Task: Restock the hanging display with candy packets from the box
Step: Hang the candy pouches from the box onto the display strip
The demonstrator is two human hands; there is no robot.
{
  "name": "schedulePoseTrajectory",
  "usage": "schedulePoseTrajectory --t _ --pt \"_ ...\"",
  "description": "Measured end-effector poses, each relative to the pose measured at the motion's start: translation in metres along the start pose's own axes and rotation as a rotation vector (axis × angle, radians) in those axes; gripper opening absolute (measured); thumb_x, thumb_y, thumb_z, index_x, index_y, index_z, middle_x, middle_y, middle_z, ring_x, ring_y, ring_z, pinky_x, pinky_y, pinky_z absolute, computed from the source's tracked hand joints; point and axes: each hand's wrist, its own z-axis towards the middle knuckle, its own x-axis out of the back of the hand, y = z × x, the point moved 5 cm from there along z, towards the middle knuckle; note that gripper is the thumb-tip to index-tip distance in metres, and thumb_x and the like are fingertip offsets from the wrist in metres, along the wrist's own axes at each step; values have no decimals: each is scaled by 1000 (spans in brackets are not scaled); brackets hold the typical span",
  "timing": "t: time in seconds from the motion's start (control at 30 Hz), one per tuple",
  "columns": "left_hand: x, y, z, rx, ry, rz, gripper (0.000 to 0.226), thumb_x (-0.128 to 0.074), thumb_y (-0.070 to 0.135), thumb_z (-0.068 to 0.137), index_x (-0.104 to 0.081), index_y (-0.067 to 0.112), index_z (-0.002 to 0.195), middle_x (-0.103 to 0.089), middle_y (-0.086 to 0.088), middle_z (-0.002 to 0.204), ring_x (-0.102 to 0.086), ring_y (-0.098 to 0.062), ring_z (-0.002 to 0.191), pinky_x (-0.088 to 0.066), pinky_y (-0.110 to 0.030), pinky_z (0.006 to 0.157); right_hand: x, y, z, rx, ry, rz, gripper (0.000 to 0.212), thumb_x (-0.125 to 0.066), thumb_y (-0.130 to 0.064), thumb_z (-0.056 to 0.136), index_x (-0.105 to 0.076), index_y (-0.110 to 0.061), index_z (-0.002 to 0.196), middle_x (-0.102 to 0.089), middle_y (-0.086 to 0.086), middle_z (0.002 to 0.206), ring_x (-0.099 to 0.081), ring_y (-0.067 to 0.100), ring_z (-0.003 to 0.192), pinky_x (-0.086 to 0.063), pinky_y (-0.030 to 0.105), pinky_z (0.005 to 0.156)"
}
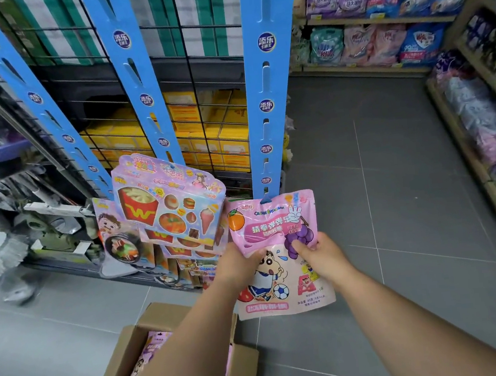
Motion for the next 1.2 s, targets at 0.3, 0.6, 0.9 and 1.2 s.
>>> schedulePoseTrajectory --t 0.3,0.6,0.9,1.2 --pt "1 -22 -4 152 42 76 63 -56 42 92 -36 2 136 -54 -12 127 -52 -28 118 -38 -28 80 -1 6 -17 -30 141 -122 68 -64 -40 84 -37 -10 138 -40 13 140 -39 29 132 -35 38 106" --pt "18 -45 -15 154 77 150 23 -47 22 93 -52 9 75 -63 -14 80 -59 -28 72 -55 -39 81 -29 6 -24 9 35 -42 14 -56 -22 86 -58 -24 72 -67 -1 77 -65 21 74 -57 41 78" --pt "76 -126 -29 233 89 101 21 -45 23 96 -55 7 86 -59 -9 76 -54 -18 58 -46 -28 67 -112 19 -39 -32 -113 -94 13 -56 -16 88 -60 -20 76 -63 0 66 -57 16 62 -52 36 71" --pt "191 -280 -26 291 107 275 31 -48 28 95 -56 11 70 -60 -7 67 -56 -18 59 -40 -15 48 -257 63 -60 -213 -160 -76 25 -53 -13 92 -54 -16 67 -51 -1 57 -44 12 46 -34 19 43"
